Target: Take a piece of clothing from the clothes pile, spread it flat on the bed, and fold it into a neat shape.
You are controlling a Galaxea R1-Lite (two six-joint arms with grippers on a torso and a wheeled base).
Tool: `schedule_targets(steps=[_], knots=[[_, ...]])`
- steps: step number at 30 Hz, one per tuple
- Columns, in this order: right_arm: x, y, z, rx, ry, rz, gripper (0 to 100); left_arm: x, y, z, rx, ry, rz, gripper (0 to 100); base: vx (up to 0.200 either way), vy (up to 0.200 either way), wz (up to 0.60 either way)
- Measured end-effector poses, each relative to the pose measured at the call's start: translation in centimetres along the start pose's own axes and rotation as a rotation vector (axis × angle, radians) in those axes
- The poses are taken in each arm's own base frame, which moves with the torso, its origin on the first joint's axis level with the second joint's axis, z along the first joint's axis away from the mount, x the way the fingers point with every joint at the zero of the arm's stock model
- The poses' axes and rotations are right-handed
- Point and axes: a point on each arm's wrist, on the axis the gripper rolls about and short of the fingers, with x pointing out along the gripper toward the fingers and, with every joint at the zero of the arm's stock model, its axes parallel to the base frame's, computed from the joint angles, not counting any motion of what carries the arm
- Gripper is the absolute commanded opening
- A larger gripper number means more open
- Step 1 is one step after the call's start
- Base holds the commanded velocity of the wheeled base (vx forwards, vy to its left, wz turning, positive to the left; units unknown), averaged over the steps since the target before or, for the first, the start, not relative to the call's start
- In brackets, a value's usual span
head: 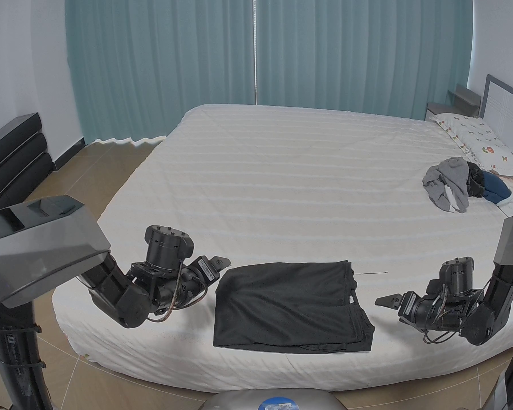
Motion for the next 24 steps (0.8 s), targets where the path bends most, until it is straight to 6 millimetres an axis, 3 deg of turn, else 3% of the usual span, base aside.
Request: schedule_targets(steps=[3,8,16,24], knots=[[-0.6,0.9,0.0,-0.024,-0.042,-0.001,100,-1.6,-0.4,0.7,-0.003,-0.038,-0.015,100,0.000,0.000,0.00],[-3.1,2.8,1.0,-0.071,-0.163,0.024,100,-5.0,-1.1,2.2,0.001,-0.116,-0.042,100,0.000,0.000,0.00],[-9.9,4.7,1.9,-0.189,-0.344,0.072,100,-11.8,-1.9,4.0,0.086,-0.280,-0.080,100,0.000,0.000,0.00],[-17.0,4.5,0.5,-0.303,-0.428,0.073,100,-19.3,-1.7,4.3,0.216,-0.452,-0.085,100,0.000,0.000,0.00]])
